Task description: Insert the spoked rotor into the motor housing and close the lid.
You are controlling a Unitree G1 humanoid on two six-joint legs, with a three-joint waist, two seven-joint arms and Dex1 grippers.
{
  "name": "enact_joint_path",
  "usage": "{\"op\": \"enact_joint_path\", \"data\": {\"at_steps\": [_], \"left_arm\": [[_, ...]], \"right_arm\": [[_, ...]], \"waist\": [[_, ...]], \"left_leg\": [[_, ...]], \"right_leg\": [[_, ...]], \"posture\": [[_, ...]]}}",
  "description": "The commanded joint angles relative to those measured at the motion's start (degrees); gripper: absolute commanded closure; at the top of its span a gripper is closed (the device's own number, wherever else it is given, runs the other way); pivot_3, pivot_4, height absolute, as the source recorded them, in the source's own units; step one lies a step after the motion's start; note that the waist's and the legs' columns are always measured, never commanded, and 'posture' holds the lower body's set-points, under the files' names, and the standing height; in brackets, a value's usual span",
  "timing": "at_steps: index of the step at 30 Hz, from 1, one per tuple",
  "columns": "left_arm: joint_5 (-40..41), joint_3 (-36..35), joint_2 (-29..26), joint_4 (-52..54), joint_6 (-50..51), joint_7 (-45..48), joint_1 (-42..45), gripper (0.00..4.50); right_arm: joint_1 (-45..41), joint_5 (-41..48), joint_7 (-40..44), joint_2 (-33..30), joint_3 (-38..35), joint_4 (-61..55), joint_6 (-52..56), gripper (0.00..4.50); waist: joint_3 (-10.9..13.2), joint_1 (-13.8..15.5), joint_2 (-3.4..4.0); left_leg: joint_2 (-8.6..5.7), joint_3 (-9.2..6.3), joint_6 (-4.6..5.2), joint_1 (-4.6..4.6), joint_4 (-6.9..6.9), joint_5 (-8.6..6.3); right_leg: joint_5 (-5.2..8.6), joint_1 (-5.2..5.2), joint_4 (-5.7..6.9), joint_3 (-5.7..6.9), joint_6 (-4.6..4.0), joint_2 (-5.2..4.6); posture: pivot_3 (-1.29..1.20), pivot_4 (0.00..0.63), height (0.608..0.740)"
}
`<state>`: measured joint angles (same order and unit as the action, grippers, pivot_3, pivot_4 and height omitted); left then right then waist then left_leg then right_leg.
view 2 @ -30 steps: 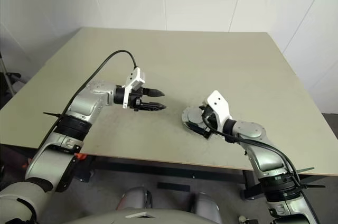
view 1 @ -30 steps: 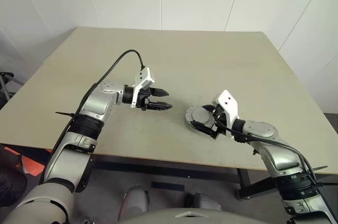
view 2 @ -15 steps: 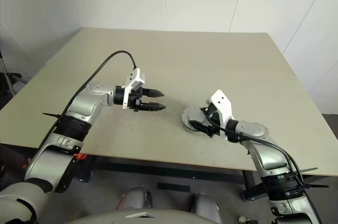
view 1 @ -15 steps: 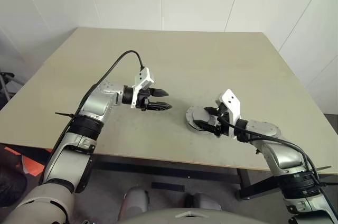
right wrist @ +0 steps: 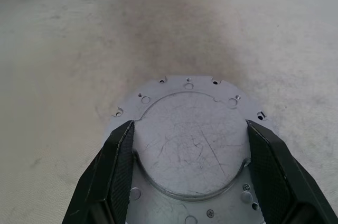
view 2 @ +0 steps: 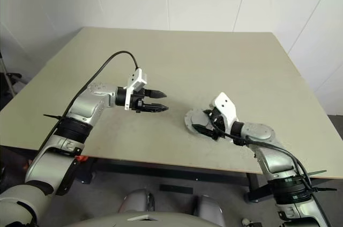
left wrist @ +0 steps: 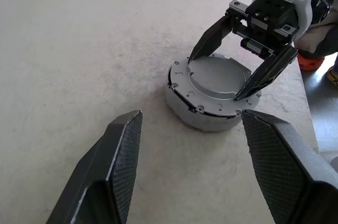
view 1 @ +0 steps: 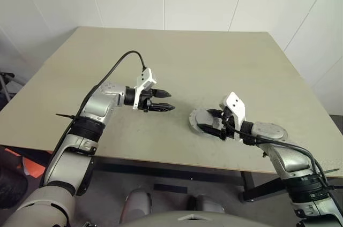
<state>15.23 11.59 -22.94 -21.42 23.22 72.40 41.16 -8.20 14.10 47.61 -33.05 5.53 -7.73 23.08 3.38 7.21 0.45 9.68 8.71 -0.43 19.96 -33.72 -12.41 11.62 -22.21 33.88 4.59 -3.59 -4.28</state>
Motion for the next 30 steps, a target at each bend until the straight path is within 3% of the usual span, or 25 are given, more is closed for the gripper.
{"op": "enact_joint_path", "data": {"at_steps": [1, 20, 30], "left_arm": [[0.8, -1.0, -0.6, 2.3, 0.3, -0.1, 0.4, 1.31], [1.0, -0.9, -0.6, 3.6, 1.2, -0.4, -0.3, 1.31], [1.1, -0.9, -0.6, 3.6, 1.2, -0.6, -0.4, 1.31]], "right_arm": [[-0.4, -1.1, -0.7, 0.7, 1.2, -0.1, -0.6, 1.40], [-0.5, 5.7, -0.7, 1.9, -1.9, -3.8, 9.0, 1.40], [-1.4, 0.5, -4.5, 3.2, -1.0, -1.8, 2.6, 1.40]], "waist": [[0.0, 0.0, 0.00], [0.0, -0.1, 0.00], [0.0, -0.2, 0.00]], "left_leg": [[0.00, 0.00, 0.00, -0.01, 0.00, 0.00], [0.02, 0.00, 0.00, -0.09, 0.02, 0.00], [0.02, 0.01, -0.04, -0.10, 0.02, 0.02]], "right_leg": [[0.00, 0.00, 0.00, 0.00, 0.00, 0.00], [0.00, 0.06, 0.00, 0.00, -0.01, 0.01], [0.01, 0.05, 0.01, 0.00, 0.01, 0.01]], "posture": [[0.00, 0.000, 0.740], [0.00, 0.000, 0.740], [0.00, 0.000, 0.740]]}}
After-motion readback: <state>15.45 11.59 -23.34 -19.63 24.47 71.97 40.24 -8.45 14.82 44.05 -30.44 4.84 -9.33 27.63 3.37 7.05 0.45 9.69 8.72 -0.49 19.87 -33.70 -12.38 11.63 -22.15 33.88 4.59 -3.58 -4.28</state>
